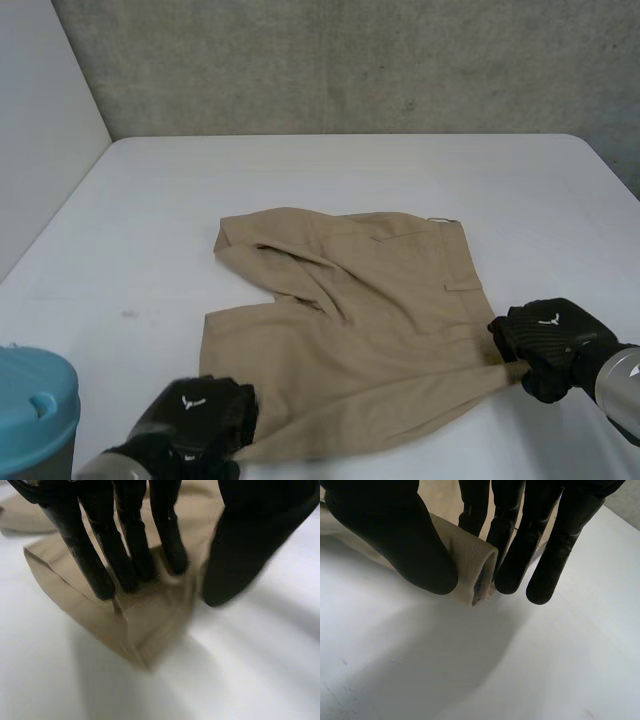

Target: Fold the shorts.

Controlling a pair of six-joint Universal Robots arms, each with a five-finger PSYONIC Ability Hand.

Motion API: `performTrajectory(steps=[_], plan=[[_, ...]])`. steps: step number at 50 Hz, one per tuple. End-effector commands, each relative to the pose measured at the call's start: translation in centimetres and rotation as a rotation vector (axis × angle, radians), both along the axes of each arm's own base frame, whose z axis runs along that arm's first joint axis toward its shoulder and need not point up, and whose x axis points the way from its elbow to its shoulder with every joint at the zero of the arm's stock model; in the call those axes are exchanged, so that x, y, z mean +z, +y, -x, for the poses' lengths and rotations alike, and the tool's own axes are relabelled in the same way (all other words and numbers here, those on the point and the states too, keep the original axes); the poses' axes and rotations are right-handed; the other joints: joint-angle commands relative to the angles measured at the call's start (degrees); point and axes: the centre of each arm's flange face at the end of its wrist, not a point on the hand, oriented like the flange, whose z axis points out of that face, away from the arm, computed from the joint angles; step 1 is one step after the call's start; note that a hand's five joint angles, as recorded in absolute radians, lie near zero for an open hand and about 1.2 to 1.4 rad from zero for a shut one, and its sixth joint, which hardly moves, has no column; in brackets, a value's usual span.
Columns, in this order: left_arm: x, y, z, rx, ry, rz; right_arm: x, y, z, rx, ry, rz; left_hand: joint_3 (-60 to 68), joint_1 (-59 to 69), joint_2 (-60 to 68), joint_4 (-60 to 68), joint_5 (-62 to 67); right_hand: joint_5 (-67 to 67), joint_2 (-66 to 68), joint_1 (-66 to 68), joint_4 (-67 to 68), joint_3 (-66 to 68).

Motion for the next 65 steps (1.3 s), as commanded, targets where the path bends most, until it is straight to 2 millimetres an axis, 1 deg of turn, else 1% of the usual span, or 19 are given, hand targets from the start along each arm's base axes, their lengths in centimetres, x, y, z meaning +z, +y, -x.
performTrajectory(steps=[1,3,6,11,14,15,19,23,28,36,39,40,41,42,47,50,55,60,65], plan=[[3.1,-3.6,1.7,0.036,0.103,0.141,-0.6,-0.6,-0.3,0.013,-0.036,0.048,-22.0,-21.1,-22.0,-21.9,-21.8,13.8,12.4,25.5,11.7,12.3],[3.9,-4.9,1.9,0.059,0.133,0.186,-0.6,-0.7,-0.3,0.009,-0.041,0.059,-22.3,-21.4,-22.3,-22.3,-22.2,13.8,12.4,25.5,11.7,12.3],[4.9,-8.0,1.9,0.118,0.187,0.276,-0.7,-0.7,-0.3,0.006,-0.050,0.062,-22.3,-21.4,-22.3,-22.3,-22.2,13.8,12.4,25.5,11.7,12.3],[4.8,-12.9,3.5,0.086,0.222,0.374,-0.7,-0.7,-0.4,-0.001,-0.065,0.058,-21.6,-20.8,-21.6,-21.6,-21.5,13.8,12.4,25.5,11.7,12.3],[3.8,-14.9,4.7,0.037,0.188,0.396,-0.8,-0.7,-0.4,-0.005,-0.073,0.058,-21.6,-20.8,-21.6,-21.6,-21.5,13.8,12.4,25.5,11.7,12.3],[3.0,-16.3,5.1,0.025,0.155,0.406,-0.8,-0.7,-0.4,-0.005,-0.073,0.058,-21.6,-20.8,-21.6,-21.6,-21.5,13.8,12.4,25.5,11.7,12.3],[1.2,-20.0,5.4,0.022,0.076,0.423,-1.2,-0.7,-0.5,-0.002,-0.072,0.050,-22.0,-21.1,-22.0,-21.9,-21.8,13.8,12.4,25.5,11.7,12.3],[-0.7,-22.4,5.5,0.017,0.022,0.414,-1.6,-0.8,-0.5,-0.002,-0.072,0.035,-22.7,-21.8,-22.6,-22.6,-22.5,13.8,12.4,25.5,11.7,12.3],[-2.4,-24.1,6.1,0.010,0.003,0.417,-1.7,-0.8,-0.5,-0.003,-0.071,0.038,-22.8,-21.9,-22.8,-22.8,-22.7,13.8,12.4,25.5,11.7,12.3],[-4.4,-25.0,6.4,0.007,-0.010,0.391,-1.6,-1.1,-0.3,-0.011,-0.071,0.052,-18.3,-17.4,-18.3,-18.2,-18.1,13.8,12.4,25.5,11.7,12.3],[-4.9,-25.1,6.4,0.010,-0.012,0.385,-1.6,-1.2,-0.3,-0.015,-0.070,0.057,-2.9,-2.0,-2.9,-2.8,-2.7,13.8,12.4,25.5,11.7,12.3],[-5.0,-25.1,6.4,0.011,-0.014,0.383,-1.6,-1.2,-0.3,-0.015,-0.070,0.057,4.5,5.4,4.5,4.6,4.7,13.8,12.4,25.5,11.7,12.3],[-5.2,-25.1,6.3,0.017,-0.020,0.379,-1.6,-1.3,-0.3,-0.015,-0.070,0.058,18.9,19.8,18.9,19.0,19.1,13.8,12.4,25.5,11.7,12.3],[-5.3,-25.0,6.3,0.017,-0.021,0.376,-1.6,-1.3,-0.3,-0.015,-0.070,0.058,22.9,23.8,22.9,22.9,23.0,13.8,12.4,25.5,11.7,12.3],[-5.7,-24.4,6.0,0.020,-0.040,0.346,-1.6,-1.2,-0.3,-0.016,-0.069,0.058,23.2,24.1,23.3,23.3,23.4,13.8,12.4,25.5,11.7,12.3],[-6.1,-23.7,4.7,0.058,-0.083,0.300,-1.6,-1.2,-0.3,-0.015,-0.069,0.057,23.2,24.1,23.3,23.3,23.4,13.8,12.4,25.5,11.7,12.3],[-5.3,-22.4,1.9,0.121,-0.119,0.263,-1.6,-1.1,-0.4,-0.010,-0.068,0.057,23.2,24.1,23.3,23.3,23.4,13.8,12.4,25.5,11.7,12.3],[-4.7,-21.0,1.5,0.119,-0.123,0.255,-1.7,-1.0,-0.4,-0.010,-0.067,0.052,23.2,24.1,23.3,23.3,23.4,13.8,12.4,25.5,11.7,12.3],[-4.1,-20.2,1.0,0.124,-0.125,0.252,-1.8,-0.9,-0.4,-0.010,-0.067,0.051,-2.4,-1.5,-2.4,-2.3,-2.2,13.8,12.4,25.5,11.7,12.3]])
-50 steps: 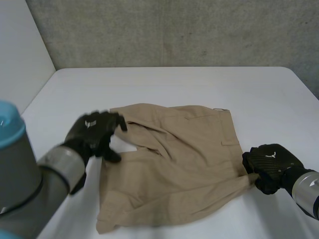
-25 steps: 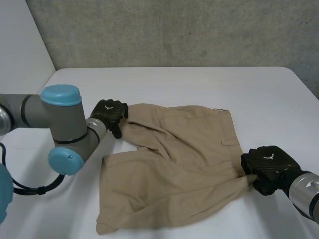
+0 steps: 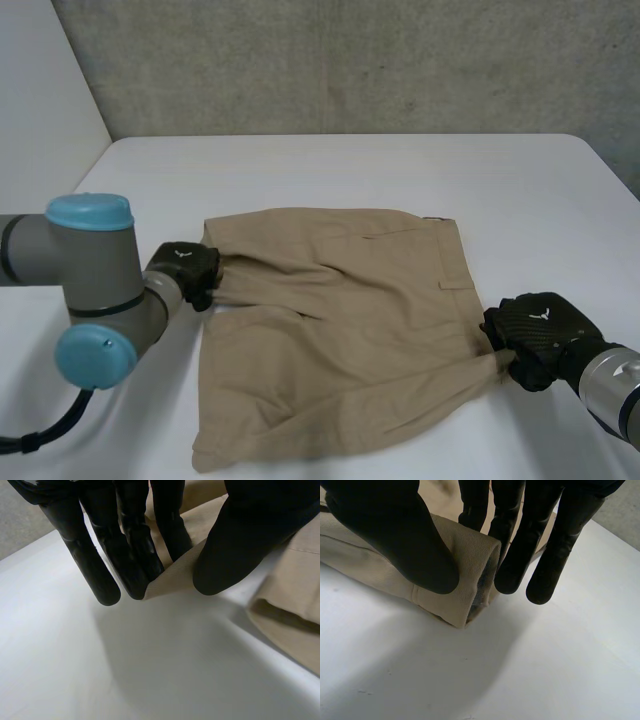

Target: Fold the shorts.

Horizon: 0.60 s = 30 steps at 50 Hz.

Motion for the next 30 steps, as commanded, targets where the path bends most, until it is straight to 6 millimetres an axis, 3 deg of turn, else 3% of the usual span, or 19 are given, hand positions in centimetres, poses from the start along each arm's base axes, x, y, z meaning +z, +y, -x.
performTrajectory(steps=[1,4,16,23,30], plan=[[0.8,1.5,-0.7,0.002,-0.001,-0.006,-0.1,0.1,0.0,-0.001,0.000,-0.004,-17.2,-15.5,-17.6,-17.8,-15.3,13.3,12.4,24.9,11.7,12.3],[1.4,1.4,-0.7,0.004,0.006,0.013,-0.1,0.1,0.0,0.000,0.001,-0.004,-25.5,-23.8,-25.8,-26.1,-23.6,13.3,12.4,24.9,11.7,12.3],[4.2,0.1,1.6,-0.044,0.068,0.142,-0.1,0.1,0.0,-0.001,0.000,-0.006,-28.4,-26.7,-28.7,-29.0,-26.4,13.3,12.4,24.9,11.7,12.3],[3.0,-1.9,2.8,-0.056,0.073,0.147,-0.1,0.0,0.1,-0.003,0.001,-0.004,-26.5,-24.9,-26.9,-27.1,-24.6,13.3,12.4,24.9,11.7,12.3],[1.4,-2.2,3.3,-0.098,0.075,0.113,-0.1,0.0,0.1,-0.006,0.001,-0.002,-23.5,-21.8,-23.8,-24.1,-21.6,13.3,12.4,24.9,11.7,12.3]])
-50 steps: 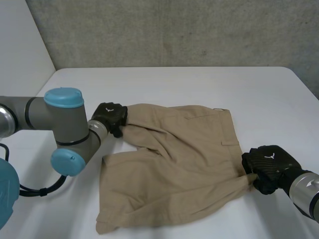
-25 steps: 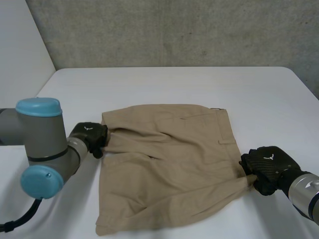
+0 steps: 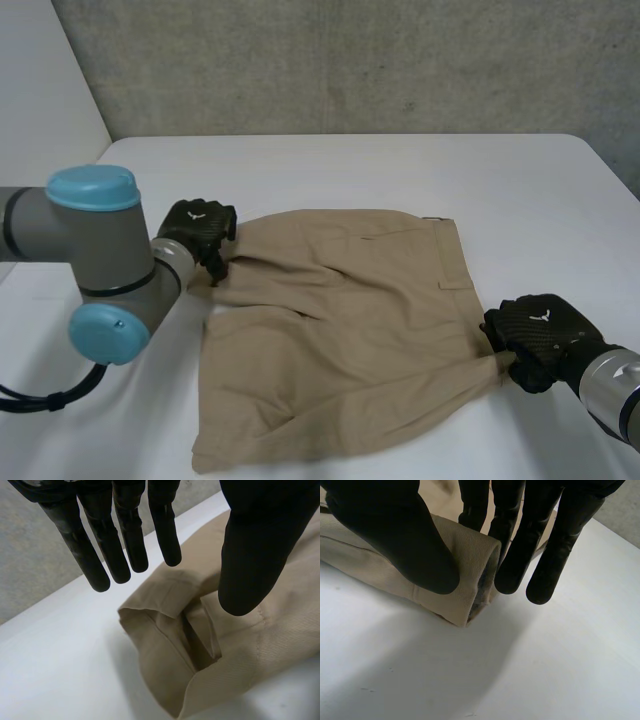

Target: Fold the shorts.

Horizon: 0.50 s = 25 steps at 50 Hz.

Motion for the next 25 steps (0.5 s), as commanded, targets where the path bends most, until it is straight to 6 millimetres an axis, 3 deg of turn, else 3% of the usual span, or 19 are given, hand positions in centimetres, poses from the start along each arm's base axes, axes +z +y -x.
performTrajectory(steps=[1,15,25], plan=[[-1.8,-0.7,0.7,-0.044,-0.001,-0.032,0.0,-0.1,0.1,-0.003,0.000,0.001,7.6,7.4,7.6,7.7,7.8,13.3,12.4,24.9,11.7,12.3],[-2.4,-0.9,1.2,-0.056,-0.003,-0.035,0.0,-0.1,0.1,-0.004,0.000,0.002,12.6,12.5,12.6,12.7,12.8,13.3,12.4,24.9,11.7,12.3],[-2.5,1.2,2.0,-0.091,-0.015,-0.067,0.0,-0.1,0.1,-0.006,0.000,0.002,12.8,12.6,12.8,12.9,13.0,13.3,12.4,24.9,11.7,12.3]])
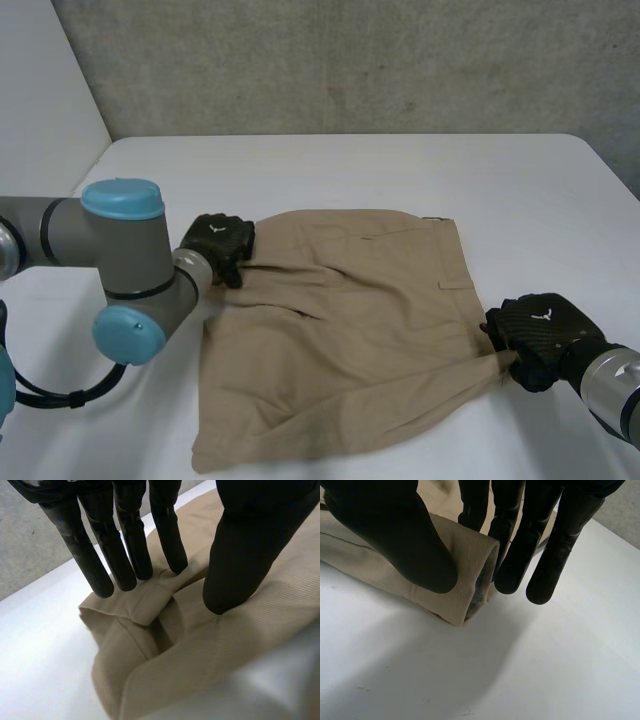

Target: Fold the shorts.

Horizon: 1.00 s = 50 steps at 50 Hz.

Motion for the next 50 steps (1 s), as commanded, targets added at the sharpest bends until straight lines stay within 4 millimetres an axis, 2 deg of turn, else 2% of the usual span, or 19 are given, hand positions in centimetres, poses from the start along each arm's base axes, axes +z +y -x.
performTrajectory(steps=[1,3,9,16,20,26,29,38,44,48,50], plan=[[0.2,1.7,0.5,-0.026,-0.007,-0.020,0.0,0.0,0.0,-0.001,0.000,0.000,6.3,6.0,6.3,6.3,6.7,13.3,12.4,24.9,11.7,12.3],[0.7,2.1,0.3,-0.028,-0.004,-0.015,0.0,0.0,0.0,0.001,0.000,0.000,6.3,6.0,6.3,6.3,6.7,13.3,12.4,24.9,11.7,12.3],[0.6,3.0,0.6,-0.043,-0.008,-0.025,0.0,0.0,0.0,0.002,0.001,0.001,6.5,6.2,6.4,6.4,6.9,13.3,12.4,24.9,11.7,12.3],[0.5,2.4,0.6,-0.038,-0.005,-0.013,0.0,0.0,0.0,0.002,0.001,-0.001,6.5,6.2,6.4,6.4,6.9,13.3,12.4,24.9,11.7,12.3],[0.2,2.9,0.7,-0.044,-0.011,-0.024,0.0,0.0,0.0,0.002,0.001,0.001,6.8,6.5,6.8,6.8,7.2,13.3,12.4,24.9,11.7,12.3],[1.6,3.8,1.1,-0.065,0.012,0.004,0.0,0.0,0.0,0.000,0.002,0.001,8.7,8.4,8.6,8.6,9.1,13.3,12.4,24.9,11.7,12.3],[1.6,4.0,1.3,-0.078,0.013,0.003,0.0,0.0,0.0,0.002,0.001,-0.001,8.2,7.9,8.1,8.1,8.6,13.3,12.4,24.9,11.7,12.3],[1.3,3.7,1.2,-0.078,0.008,0.000,0.0,0.0,0.0,0.000,0.001,-0.001,6.6,6.4,6.6,6.6,7.1,13.3,12.4,24.9,11.7,12.3],[0.3,3.1,1.1,-0.068,-0.001,-0.015,0.0,0.0,0.0,0.000,0.002,-0.001,6.3,6.0,6.3,6.3,6.7,13.3,12.4,24.9,11.7,12.3],[-0.5,2.6,1.1,-0.062,-0.009,-0.026,0.0,0.0,0.0,0.002,0.001,-0.001,10.5,10.2,10.5,10.5,10.9,13.3,12.4,24.9,11.7,12.3],[-1.0,2.3,0.9,-0.055,-0.015,-0.037,0.0,0.0,0.0,0.002,0.001,-0.001,18.2,17.9,18.2,18.2,18.6,13.3,12.4,24.9,11.7,12.3]])
